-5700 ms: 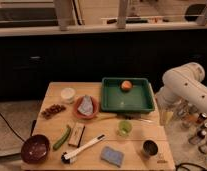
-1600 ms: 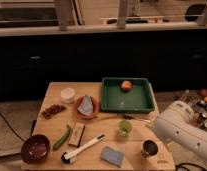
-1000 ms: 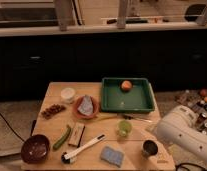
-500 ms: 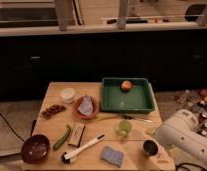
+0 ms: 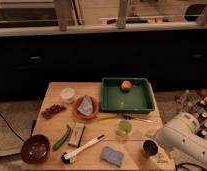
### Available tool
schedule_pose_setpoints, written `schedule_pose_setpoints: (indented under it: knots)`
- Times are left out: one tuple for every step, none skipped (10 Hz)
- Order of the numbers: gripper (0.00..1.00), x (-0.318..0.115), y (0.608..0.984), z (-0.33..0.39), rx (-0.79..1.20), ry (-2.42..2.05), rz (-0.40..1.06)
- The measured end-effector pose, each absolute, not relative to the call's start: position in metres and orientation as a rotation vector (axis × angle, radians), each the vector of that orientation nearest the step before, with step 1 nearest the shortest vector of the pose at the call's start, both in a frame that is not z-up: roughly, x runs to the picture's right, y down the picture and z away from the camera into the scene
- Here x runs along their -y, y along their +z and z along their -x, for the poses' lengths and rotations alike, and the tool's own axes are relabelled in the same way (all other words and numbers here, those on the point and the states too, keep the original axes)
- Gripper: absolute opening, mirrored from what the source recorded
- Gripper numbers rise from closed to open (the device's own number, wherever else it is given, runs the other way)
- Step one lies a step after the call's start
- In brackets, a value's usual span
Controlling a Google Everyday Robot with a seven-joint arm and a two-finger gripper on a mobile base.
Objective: Stack cups into tray
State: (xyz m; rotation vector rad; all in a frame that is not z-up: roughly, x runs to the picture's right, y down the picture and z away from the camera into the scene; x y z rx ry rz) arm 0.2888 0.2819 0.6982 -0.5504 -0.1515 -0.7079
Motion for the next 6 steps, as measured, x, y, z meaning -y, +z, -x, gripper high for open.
schedule_pose_setpoints:
  knots:
    - [0.80,-0.279,0.693,-0.289,0.171,-0.713,0.545]
    - [0.80,-0.279,0.688,-0.291,0.182,-0.714,0.548]
    - [0.80,-0.280,0.683,-0.290,0.217,-0.726,0.552]
    - [0.80,-0.281,0.681,-0.288,0.248,-0.752,0.557]
    - [0.80,-0.283,0.679,-0.283,0.279,-0.791,0.565]
    - [0.80,-0.284,0.681,-0.276,0.309,-0.831,0.572]
